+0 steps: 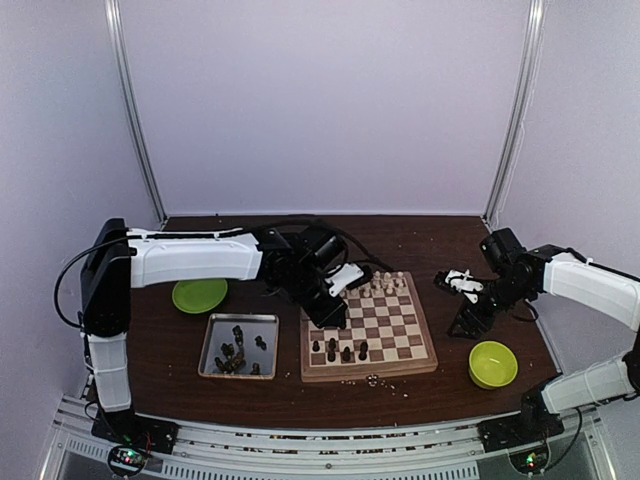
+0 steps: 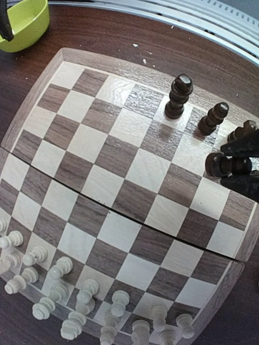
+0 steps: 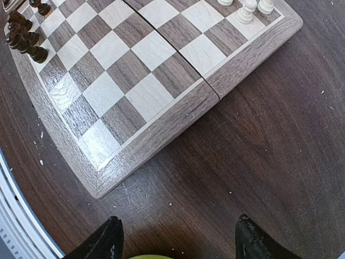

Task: Set up the chess pieces on the board
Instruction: Place the pawn at f7.

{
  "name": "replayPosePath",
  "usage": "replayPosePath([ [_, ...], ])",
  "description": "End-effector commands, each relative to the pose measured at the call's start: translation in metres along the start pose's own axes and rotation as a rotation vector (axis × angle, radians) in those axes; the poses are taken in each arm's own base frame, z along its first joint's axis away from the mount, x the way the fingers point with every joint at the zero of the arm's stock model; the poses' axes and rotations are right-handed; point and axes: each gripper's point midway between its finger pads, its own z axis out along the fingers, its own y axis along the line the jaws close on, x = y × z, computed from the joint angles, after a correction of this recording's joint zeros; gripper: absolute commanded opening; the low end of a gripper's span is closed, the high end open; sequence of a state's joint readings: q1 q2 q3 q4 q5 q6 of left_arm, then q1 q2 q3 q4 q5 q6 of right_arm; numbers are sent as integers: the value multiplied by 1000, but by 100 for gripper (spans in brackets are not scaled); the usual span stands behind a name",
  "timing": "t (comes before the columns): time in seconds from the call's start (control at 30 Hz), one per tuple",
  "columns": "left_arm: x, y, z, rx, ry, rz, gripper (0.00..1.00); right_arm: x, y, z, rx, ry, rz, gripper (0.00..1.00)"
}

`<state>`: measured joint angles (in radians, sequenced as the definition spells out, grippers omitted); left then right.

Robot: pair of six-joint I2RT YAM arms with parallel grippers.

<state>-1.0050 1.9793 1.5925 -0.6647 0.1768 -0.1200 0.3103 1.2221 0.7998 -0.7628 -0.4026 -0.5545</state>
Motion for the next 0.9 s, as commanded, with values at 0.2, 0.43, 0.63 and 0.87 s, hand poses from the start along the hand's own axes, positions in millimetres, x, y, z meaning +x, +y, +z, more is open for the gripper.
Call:
replayPosePath([
  [0.2, 0, -11, 24, 37, 44, 70, 0, -8, -2, -6, 17, -19, -26, 71],
  [0.43, 2, -11, 34, 36, 74, 79, 0, -7, -2, -6, 16, -18, -25, 71],
  [0.63, 10, -13, 41, 35, 121, 101, 0, -7, -1, -5, 13, -16, -25, 71],
  [0.87, 18, -15, 48, 47, 162, 108, 0, -8, -1, -6, 13, -18, -28, 71],
])
